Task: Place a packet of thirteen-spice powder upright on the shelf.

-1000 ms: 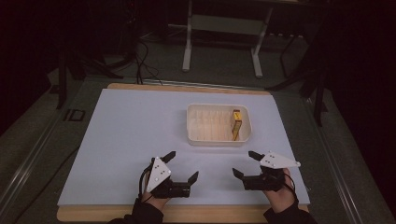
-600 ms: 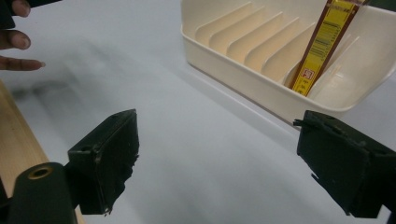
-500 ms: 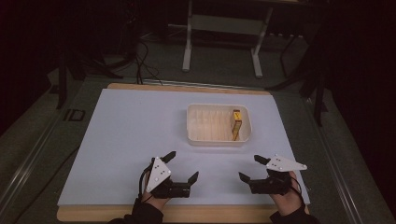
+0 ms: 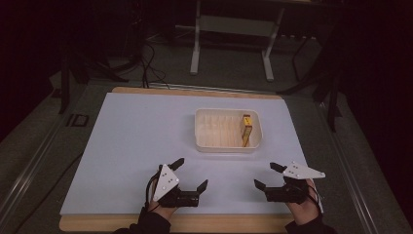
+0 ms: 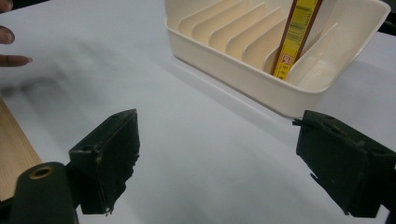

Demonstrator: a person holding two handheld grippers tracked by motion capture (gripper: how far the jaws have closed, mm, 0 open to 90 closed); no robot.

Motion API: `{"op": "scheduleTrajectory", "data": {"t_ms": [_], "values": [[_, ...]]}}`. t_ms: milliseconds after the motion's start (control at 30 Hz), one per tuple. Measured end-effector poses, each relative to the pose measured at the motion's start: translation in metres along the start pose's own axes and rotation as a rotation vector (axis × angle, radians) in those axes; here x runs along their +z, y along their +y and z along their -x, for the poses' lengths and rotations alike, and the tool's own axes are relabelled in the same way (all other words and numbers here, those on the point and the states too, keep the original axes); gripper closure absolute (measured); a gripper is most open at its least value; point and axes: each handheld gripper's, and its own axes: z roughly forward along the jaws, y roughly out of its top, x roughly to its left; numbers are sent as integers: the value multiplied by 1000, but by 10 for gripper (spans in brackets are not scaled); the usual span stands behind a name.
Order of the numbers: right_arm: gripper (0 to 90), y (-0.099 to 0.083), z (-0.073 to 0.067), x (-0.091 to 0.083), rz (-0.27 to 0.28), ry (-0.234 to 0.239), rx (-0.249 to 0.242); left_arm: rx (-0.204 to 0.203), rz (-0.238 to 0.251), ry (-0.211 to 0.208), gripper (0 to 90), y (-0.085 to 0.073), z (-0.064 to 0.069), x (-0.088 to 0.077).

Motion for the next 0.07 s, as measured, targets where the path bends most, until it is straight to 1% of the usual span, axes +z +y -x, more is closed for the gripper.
{"op": "scheduleTrajectory", "data": {"t_ms": [67], "values": [[132, 0, 0, 1, -2, 3, -3, 0, -5, -5, 19, 0, 0, 1]]}}
